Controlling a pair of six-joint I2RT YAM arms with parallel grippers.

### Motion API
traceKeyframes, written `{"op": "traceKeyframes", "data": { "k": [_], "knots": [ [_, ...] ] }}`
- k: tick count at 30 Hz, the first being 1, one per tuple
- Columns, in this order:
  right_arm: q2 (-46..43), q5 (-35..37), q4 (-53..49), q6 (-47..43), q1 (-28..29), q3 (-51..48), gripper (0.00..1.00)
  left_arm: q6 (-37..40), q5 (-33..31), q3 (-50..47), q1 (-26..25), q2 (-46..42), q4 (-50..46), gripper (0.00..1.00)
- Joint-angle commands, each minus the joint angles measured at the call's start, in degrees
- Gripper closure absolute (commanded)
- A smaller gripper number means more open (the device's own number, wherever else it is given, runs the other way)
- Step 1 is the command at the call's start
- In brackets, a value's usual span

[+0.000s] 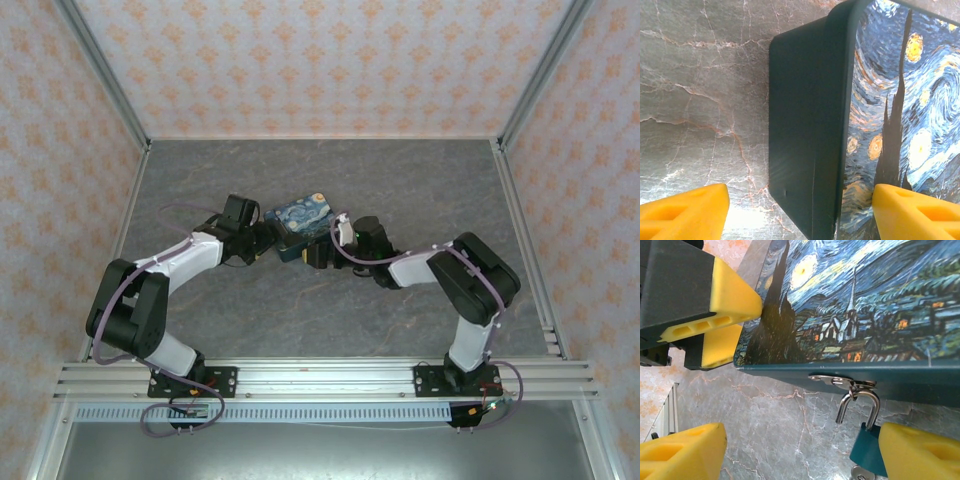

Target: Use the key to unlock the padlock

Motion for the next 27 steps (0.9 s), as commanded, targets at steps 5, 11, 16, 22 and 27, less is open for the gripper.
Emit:
{"op": "traceKeyframes", "data": {
  "k": [5,11,16,22,27],
  "knots": [
    [3.0,-1.0,-2.8,-2.6,-0.1,2.8,0.2,0.7,0.2,-1.4,0.4,0.8,-0.4,0.25],
    [4.3,-1.8,0.1,-1.6,-0.1,3.1,0.2,-0.3,1.5,-1.9,0.4,0.4,0.6,0.25],
    [5.9,-3.5,4.6,0.2,-0.2,3.2,0.24,-0.4,1.4,-2.2,0.4,0.3,0.6,0.25],
    [7.0,-4.1,11.2,3.8,-1.2,1.6,0.35,-0.5,1.5,-2.6,0.4,0.2,0.7,0.25],
    [7.9,-4.8,16.1,6.4,-2.3,0.2,0.47,-0.5,1.3,-2.7,0.4,-0.1,0.7,0.25]
  ]
}}
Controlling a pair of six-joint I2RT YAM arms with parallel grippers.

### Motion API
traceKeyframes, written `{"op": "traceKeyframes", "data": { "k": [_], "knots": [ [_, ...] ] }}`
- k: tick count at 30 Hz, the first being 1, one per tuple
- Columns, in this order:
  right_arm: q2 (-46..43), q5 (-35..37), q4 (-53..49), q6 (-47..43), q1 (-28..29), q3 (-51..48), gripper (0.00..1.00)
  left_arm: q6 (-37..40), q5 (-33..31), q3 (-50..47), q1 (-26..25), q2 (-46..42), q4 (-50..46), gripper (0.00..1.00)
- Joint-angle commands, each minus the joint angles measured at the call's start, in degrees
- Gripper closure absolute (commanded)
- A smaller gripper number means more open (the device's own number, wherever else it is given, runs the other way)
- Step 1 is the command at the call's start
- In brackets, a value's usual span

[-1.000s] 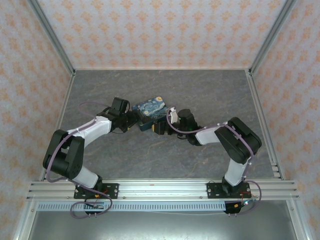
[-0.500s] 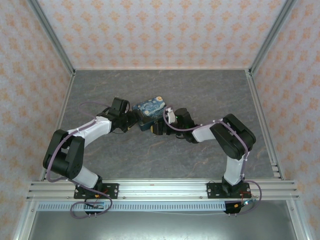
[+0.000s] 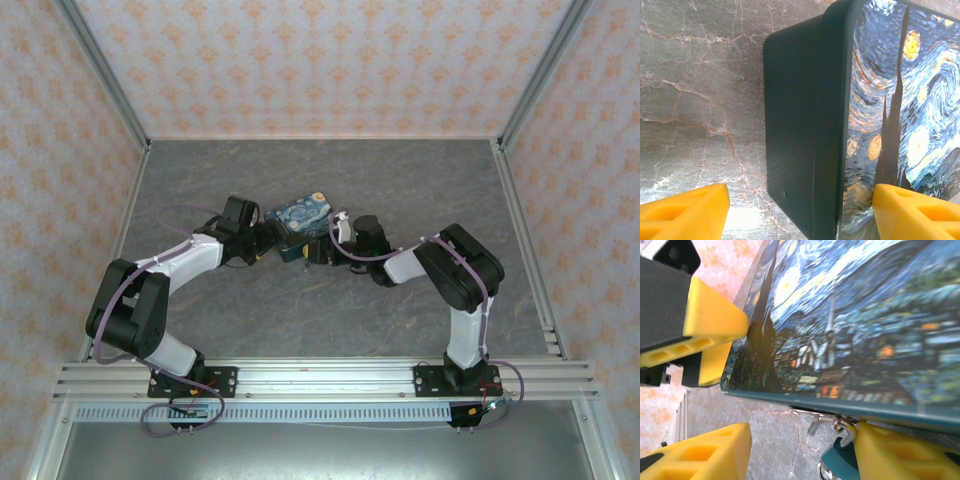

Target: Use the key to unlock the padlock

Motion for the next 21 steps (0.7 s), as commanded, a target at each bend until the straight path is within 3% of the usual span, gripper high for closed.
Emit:
{"op": "traceKeyframes", "data": {
  "k": [1,21],
  "knots": [
    [1.3,-1.6,6.5,1.8,-0.6,-0.9,0.49,0.1,0.0,-1.6,0.4,-0.1,-1.6,0.25],
    [3.8,-1.2,5.1,2.4,-0.6,0.3,0.77,0.1,-0.1,-1.8,0.4,0.1,-1.7,0.25]
  ]
}}
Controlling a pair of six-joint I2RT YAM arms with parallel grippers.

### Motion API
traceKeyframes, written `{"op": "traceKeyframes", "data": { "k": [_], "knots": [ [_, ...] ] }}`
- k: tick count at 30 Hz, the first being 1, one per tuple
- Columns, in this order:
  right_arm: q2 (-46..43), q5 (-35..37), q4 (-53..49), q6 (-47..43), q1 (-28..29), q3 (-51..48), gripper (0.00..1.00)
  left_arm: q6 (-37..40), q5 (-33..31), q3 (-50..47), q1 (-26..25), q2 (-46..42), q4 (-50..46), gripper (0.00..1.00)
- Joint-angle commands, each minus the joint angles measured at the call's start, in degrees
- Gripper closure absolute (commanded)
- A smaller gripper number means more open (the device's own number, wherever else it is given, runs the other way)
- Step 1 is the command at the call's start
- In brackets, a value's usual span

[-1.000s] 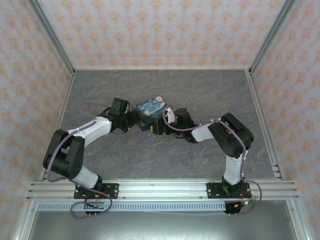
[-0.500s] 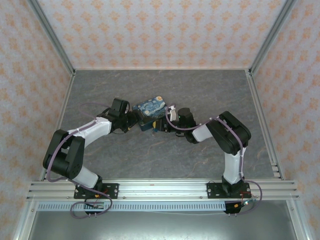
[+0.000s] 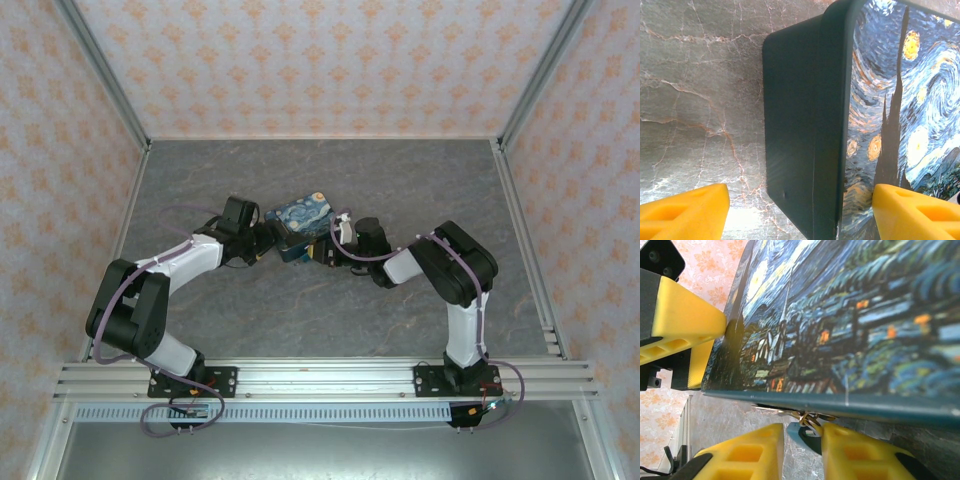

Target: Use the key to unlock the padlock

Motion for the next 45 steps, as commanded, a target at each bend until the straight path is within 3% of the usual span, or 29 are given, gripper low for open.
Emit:
{"op": "traceKeyframes", "data": {
  "k": [1,8,14,30,38,45],
  "knots": [
    [0.9,-0.1,2.4,0.2,-0.1,0.4,0.79,0.2,-0.2,-1.7,0.4,0.0,-2.0,0.25],
    [0.6,1.8,2.5,1.0,-0.5,-0.4,0.93,0.2,-0.4,-2.2,0.4,-0.5,-2.1,0.25],
    [-0.9,3.5,3.7,2.1,-1.4,-2.0,0.98,0.2,-0.6,-2.4,0.4,-0.6,-2.2,0.25],
    [-6.0,6.4,9.4,6.4,-6.1,-8.0,1.0,0.7,-0.3,-2.6,0.4,-2.2,-2.0,0.25],
    [-16.3,8.3,-4.2,-0.6,-6.3,-11.6,1.0,3.5,-2.6,-1.0,0.4,-9.0,-3.4,0.15],
    [-33.2,9.3,-29.8,-8.1,-6.3,-13.8,1.0,11.1,-8.1,-0.6,0.4,-20.5,-6.4,0.07]
  ]
}}
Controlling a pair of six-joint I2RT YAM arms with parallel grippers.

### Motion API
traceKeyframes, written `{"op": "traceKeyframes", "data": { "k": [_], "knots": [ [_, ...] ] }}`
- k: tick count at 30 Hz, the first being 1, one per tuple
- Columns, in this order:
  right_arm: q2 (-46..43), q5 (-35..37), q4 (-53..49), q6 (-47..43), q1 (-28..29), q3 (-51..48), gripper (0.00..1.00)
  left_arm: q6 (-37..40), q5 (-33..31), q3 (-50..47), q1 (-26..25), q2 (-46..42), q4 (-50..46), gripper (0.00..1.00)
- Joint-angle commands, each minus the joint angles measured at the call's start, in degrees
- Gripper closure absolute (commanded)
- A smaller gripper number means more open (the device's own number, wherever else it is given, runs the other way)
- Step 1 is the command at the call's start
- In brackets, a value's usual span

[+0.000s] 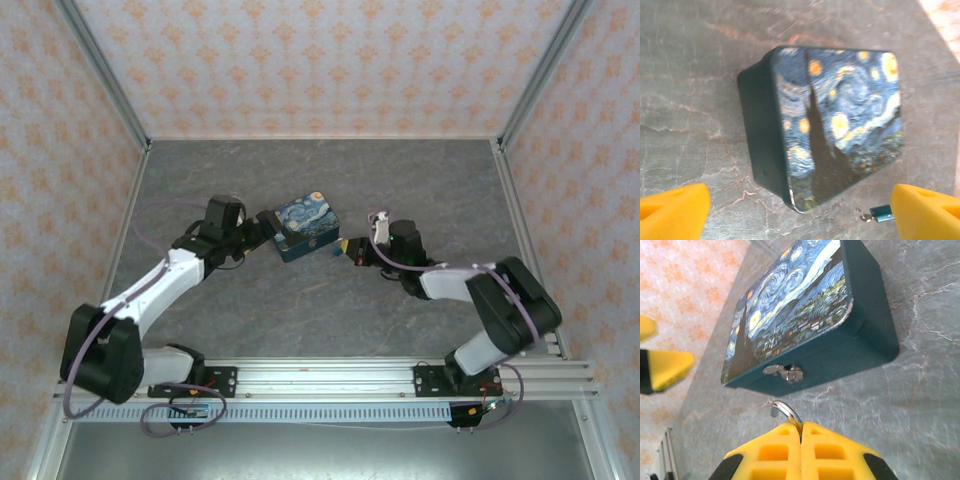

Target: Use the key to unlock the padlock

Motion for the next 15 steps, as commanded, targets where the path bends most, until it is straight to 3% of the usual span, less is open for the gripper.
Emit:
{"op": "traceKeyframes", "data": {
  "k": [1,9,15],
  "knots": [
    [-8.1,0.8,-17.8,-6.3,0.0,-0.4,1.0,6.7,-4.7,1.2,0.2,-5.7,-3.1,0.07],
    [-22.8,2.6,-47.9,-8.7,0.0,0.6,1.0,11.2,-10.6,-2.3,0.2,-16.6,-2.2,0.06],
    [-24.5,2.9,-60.1,-7.9,0.0,0.9,1.0,10.2,-11.9,-3.4,0.1,-17.8,0.1,0.06]
  ]
}}
